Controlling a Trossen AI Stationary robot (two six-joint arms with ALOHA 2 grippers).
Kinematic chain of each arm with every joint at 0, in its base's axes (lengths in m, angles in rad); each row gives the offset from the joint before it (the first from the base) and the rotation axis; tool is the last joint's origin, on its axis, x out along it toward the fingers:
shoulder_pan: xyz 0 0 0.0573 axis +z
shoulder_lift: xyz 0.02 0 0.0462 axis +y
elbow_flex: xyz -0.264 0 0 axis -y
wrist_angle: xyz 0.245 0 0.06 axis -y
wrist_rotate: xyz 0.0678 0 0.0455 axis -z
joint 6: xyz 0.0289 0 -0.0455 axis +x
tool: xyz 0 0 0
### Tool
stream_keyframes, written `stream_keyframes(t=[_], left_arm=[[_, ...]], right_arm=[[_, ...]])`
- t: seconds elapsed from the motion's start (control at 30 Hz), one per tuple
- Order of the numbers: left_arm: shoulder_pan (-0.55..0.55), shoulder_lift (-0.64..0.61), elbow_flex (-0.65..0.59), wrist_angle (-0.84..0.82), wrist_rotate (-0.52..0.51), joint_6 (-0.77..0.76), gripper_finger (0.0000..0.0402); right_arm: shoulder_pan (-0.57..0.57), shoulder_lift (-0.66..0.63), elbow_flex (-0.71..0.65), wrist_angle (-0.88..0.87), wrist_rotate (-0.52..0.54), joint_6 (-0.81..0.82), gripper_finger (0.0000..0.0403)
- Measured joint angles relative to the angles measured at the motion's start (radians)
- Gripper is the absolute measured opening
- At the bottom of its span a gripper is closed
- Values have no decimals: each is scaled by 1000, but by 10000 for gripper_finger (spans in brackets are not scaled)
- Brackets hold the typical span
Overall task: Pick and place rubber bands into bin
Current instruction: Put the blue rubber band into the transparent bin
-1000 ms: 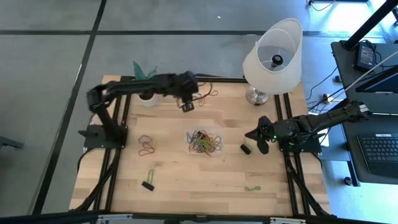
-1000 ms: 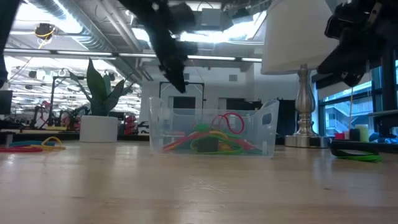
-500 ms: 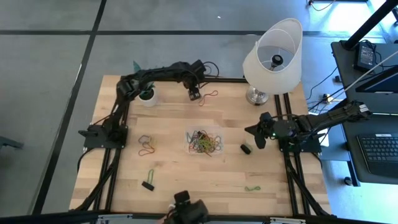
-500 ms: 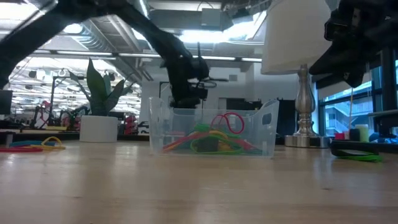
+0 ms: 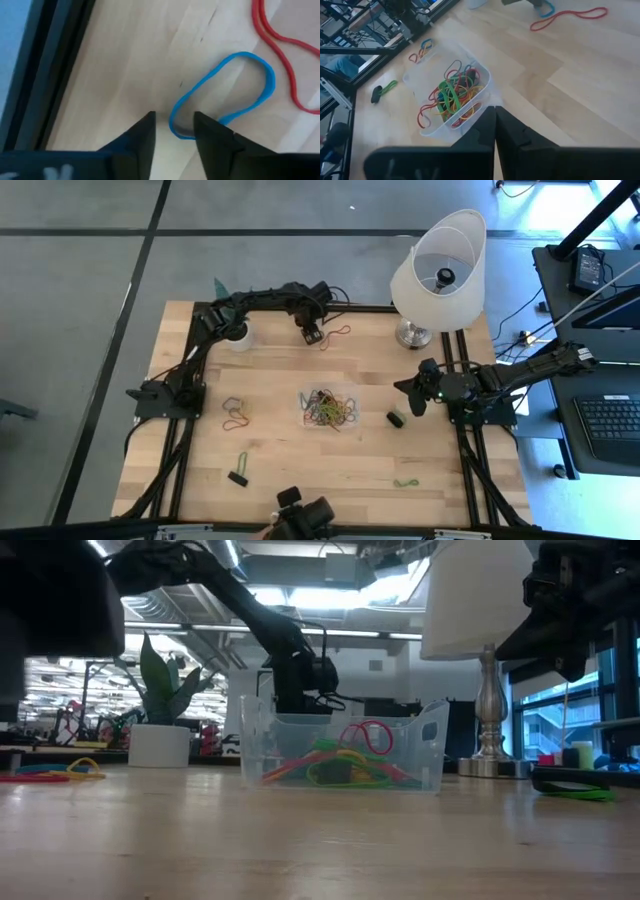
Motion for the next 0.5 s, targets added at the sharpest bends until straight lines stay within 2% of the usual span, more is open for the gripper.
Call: stream_keyframes(t=[0.07,0.2,0.23,0.33,0.5], left_arm=[[-3,0,0,-2,1,0,105],[-6,-4,5,-25,-10,-9,23],[-6,-6,8,-49,-4,-16,13],[-16,-30,20,-115,10,-39,3],[-39,-161,27,-144,5,-96,2]], right_arm=[[0,0,0,0,5,-1,8],[0,0,0,-1,6,-24,6],[0,0,0,-1,7,-27,7],[0,0,0,-3,8,-26,12],[0,0,0,-3,8,-26,16]])
